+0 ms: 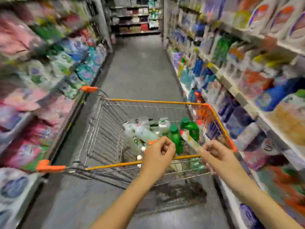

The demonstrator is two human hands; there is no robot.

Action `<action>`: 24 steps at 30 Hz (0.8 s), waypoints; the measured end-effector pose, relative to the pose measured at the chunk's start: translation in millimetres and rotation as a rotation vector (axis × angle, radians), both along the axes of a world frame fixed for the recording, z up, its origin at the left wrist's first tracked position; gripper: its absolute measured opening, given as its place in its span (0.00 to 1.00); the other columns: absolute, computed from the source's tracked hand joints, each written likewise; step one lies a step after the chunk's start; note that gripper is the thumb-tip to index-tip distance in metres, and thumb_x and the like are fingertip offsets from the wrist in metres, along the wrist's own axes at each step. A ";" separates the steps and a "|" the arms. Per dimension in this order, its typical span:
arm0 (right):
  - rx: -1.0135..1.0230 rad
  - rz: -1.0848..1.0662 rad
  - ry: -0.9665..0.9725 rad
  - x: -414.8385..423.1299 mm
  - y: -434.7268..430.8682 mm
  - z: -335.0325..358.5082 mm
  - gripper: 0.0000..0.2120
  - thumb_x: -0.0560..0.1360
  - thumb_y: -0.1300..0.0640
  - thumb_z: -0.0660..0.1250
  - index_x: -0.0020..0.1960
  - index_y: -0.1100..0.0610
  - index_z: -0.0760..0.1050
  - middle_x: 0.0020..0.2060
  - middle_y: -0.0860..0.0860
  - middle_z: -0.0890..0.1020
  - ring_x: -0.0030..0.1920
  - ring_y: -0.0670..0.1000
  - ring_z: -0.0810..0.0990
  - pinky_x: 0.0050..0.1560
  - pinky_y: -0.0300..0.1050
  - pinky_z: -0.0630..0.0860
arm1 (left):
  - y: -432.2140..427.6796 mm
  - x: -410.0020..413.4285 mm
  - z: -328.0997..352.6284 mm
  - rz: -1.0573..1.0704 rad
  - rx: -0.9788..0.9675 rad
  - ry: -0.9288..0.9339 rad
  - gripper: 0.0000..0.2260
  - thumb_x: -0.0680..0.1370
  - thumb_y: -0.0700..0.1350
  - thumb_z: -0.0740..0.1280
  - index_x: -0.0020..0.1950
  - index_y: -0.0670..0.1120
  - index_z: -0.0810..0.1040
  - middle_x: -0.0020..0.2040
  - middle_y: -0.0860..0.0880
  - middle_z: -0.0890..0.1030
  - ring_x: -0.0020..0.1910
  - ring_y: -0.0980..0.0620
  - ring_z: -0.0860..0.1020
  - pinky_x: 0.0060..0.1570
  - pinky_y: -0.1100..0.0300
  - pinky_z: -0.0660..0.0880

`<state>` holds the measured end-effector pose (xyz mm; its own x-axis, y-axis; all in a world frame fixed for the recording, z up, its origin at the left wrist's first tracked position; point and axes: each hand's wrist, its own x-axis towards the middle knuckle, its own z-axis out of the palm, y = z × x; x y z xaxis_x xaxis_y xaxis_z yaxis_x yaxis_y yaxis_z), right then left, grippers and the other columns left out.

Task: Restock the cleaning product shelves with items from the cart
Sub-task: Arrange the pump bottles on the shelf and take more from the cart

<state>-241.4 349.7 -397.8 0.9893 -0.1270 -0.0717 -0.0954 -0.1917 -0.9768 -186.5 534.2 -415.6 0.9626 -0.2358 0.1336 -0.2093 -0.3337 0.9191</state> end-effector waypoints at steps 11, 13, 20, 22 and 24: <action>-0.235 0.218 0.294 266.1 81.4 -172.5 0.19 0.68 0.60 0.77 0.46 0.50 0.67 0.35 0.53 0.74 0.32 0.49 0.73 0.33 0.44 0.69 | 83.5 200.7 -152.1 0.063 0.602 0.498 0.13 0.79 0.54 0.61 0.59 0.48 0.72 0.53 0.42 0.81 0.54 0.42 0.78 0.53 0.50 0.75; -0.360 0.255 0.345 311.1 96.3 -213.8 0.24 0.65 0.57 0.79 0.50 0.51 0.66 0.44 0.55 0.77 0.43 0.54 0.78 0.43 0.49 0.74 | 92.8 227.4 -177.6 0.078 0.656 0.586 0.16 0.80 0.54 0.60 0.64 0.48 0.69 0.59 0.42 0.78 0.58 0.41 0.76 0.56 0.51 0.74; -0.694 0.409 0.372 409.3 144.0 -318.6 0.42 0.62 0.50 0.80 0.68 0.60 0.62 0.63 0.57 0.71 0.63 0.59 0.72 0.58 0.52 0.73 | 124.3 283.7 -247.5 0.253 0.590 0.648 0.14 0.79 0.53 0.63 0.62 0.51 0.70 0.57 0.49 0.79 0.54 0.45 0.77 0.49 0.54 0.74; -0.795 0.412 0.381 420.6 153.7 -337.4 0.44 0.64 0.48 0.79 0.70 0.61 0.60 0.66 0.58 0.69 0.66 0.60 0.69 0.60 0.51 0.70 | 130.8 288.8 -260.4 0.272 0.542 0.660 0.13 0.78 0.52 0.63 0.62 0.52 0.69 0.56 0.49 0.80 0.53 0.45 0.78 0.50 0.52 0.76; -0.853 0.409 0.391 427.6 159.0 -351.4 0.48 0.65 0.45 0.79 0.73 0.62 0.56 0.70 0.60 0.65 0.70 0.61 0.64 0.66 0.52 0.66 | 135.9 294.3 -270.7 0.285 0.506 0.679 0.13 0.78 0.51 0.64 0.61 0.52 0.70 0.56 0.50 0.80 0.53 0.46 0.79 0.50 0.51 0.76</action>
